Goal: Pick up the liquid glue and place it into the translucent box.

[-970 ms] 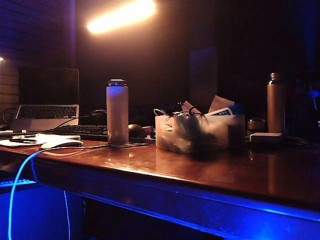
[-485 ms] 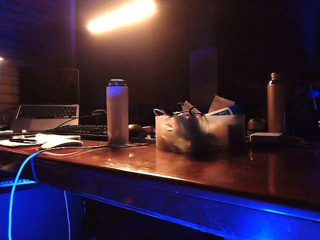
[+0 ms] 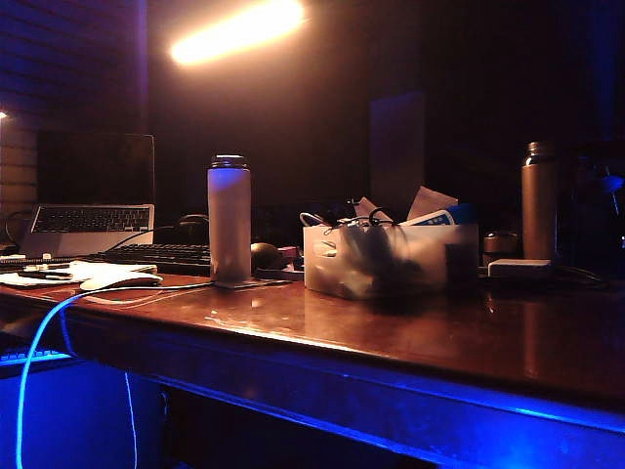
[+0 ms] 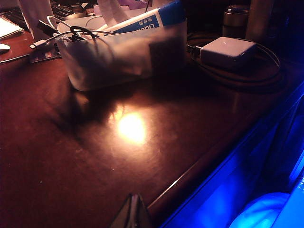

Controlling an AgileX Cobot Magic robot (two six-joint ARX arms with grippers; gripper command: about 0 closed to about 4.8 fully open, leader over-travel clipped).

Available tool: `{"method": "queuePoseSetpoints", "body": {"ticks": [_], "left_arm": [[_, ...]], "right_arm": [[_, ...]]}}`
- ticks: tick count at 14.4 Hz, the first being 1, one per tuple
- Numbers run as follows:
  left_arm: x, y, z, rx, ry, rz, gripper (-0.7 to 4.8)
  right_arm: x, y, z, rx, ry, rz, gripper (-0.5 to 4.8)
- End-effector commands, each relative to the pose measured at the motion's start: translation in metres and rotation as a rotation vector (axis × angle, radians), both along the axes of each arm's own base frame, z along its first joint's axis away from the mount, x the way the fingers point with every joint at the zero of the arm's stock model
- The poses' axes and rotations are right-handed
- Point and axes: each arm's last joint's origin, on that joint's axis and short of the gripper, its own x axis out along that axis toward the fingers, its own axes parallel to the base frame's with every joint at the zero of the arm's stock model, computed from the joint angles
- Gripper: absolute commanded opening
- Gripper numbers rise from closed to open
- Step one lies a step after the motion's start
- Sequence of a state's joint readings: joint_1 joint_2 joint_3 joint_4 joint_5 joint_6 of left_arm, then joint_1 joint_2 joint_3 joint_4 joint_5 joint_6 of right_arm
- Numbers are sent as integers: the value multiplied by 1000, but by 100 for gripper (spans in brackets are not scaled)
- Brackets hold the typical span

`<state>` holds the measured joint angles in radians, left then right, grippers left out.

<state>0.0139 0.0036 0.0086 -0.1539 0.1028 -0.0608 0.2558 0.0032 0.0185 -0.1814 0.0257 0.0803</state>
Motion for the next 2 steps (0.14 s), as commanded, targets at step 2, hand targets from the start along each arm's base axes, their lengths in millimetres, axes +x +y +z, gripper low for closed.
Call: {"method": "queuePoseSetpoints", "body": {"ticks": [2], "left_arm": [[0, 0, -2, -1, 16, -8, -5]], "right_arm": [[0, 0, -2, -4, 8, 1, 0]]}}
